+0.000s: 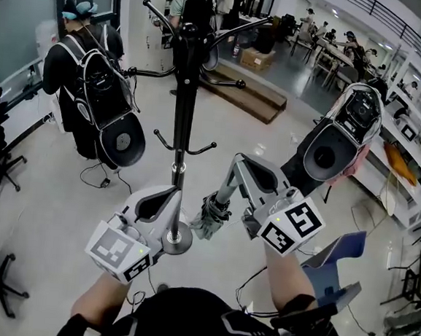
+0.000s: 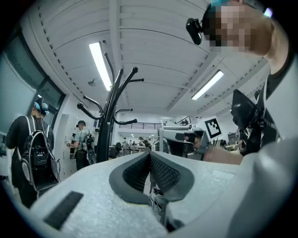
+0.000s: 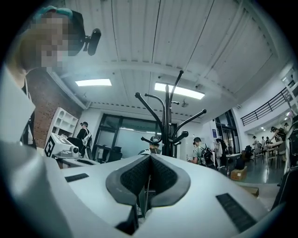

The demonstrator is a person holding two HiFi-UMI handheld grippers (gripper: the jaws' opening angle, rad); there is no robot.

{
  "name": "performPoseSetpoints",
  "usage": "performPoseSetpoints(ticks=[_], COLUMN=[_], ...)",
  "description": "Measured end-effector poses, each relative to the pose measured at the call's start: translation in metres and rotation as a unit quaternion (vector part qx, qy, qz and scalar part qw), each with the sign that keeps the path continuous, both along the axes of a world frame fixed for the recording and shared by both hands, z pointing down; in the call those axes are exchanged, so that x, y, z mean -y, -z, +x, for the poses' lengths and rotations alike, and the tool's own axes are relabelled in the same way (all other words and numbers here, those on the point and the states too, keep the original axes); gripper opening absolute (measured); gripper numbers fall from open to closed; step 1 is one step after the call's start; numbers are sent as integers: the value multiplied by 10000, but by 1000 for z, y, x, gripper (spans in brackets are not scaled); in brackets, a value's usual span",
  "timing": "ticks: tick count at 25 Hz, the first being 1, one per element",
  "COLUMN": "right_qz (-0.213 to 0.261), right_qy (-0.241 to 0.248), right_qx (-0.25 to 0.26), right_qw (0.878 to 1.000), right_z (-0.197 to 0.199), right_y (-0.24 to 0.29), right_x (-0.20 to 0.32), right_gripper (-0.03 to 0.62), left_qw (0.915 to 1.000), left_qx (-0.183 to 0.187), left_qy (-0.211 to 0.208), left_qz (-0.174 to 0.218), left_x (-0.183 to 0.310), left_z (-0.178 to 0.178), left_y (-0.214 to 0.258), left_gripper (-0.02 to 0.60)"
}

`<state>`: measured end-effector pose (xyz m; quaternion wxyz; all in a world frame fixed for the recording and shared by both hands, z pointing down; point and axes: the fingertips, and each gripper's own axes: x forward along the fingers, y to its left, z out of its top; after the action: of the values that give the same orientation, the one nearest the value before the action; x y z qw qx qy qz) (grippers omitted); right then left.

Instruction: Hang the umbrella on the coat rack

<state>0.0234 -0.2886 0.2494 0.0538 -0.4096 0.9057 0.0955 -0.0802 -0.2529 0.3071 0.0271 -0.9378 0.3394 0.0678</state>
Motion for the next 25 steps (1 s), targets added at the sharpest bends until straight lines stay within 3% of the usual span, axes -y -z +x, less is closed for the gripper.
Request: performPoseSetpoints(ticks=[13, 25], right_qz=[360, 354], right_qy=[-315, -688], right_qx=[-339, -756], right_qw=[9983, 9941], right_z=[-2, 6], right_y=[51, 76], right_x=[48, 103], right_gripper=[8, 8], left_qw=[9991, 9975], left_qx=[192, 185], left_qy=[-304, -646], left_qz=[208, 194], left_x=[28, 44], left_z=[-8, -2], left_y=[9, 6], left_gripper=[11, 11])
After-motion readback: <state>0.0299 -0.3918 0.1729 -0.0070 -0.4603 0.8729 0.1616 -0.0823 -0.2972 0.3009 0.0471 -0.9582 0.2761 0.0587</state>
